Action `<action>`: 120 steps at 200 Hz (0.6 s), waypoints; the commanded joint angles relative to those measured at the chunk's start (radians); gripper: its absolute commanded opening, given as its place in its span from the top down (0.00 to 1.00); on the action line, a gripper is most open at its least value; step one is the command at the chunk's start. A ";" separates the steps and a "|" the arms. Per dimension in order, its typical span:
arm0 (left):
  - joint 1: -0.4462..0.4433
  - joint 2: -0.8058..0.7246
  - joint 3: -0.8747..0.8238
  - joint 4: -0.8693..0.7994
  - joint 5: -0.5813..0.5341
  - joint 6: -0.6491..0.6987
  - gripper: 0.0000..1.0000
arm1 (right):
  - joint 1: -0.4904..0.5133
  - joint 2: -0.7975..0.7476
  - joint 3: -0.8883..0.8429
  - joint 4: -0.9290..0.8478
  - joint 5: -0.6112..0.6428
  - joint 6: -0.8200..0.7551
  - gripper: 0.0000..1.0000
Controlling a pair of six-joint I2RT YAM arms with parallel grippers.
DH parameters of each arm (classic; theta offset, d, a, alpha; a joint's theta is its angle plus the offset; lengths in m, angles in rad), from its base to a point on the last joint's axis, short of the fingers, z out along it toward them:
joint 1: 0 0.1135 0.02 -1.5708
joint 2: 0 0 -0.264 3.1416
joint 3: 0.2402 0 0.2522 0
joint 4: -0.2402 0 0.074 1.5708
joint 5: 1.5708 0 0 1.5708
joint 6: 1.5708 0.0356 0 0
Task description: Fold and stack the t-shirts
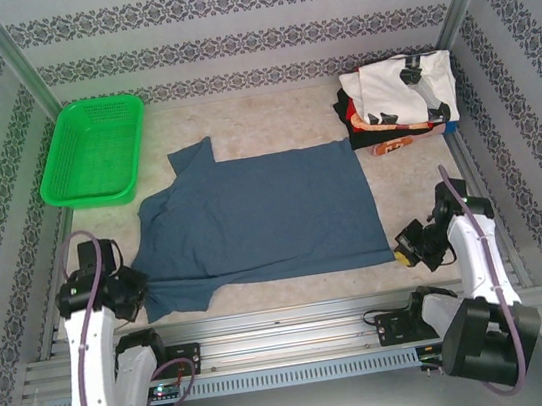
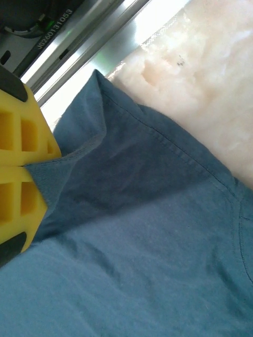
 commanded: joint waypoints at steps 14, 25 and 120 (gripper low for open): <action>0.011 0.180 0.084 0.186 -0.017 0.147 1.00 | 0.052 0.153 0.084 0.141 0.006 0.001 1.00; 0.011 0.234 0.092 0.220 -0.007 0.173 1.00 | 0.072 0.196 0.102 0.161 0.007 -0.003 1.00; 0.009 0.441 0.138 0.371 0.031 0.292 1.00 | 0.130 0.428 0.211 0.250 0.016 -0.066 1.00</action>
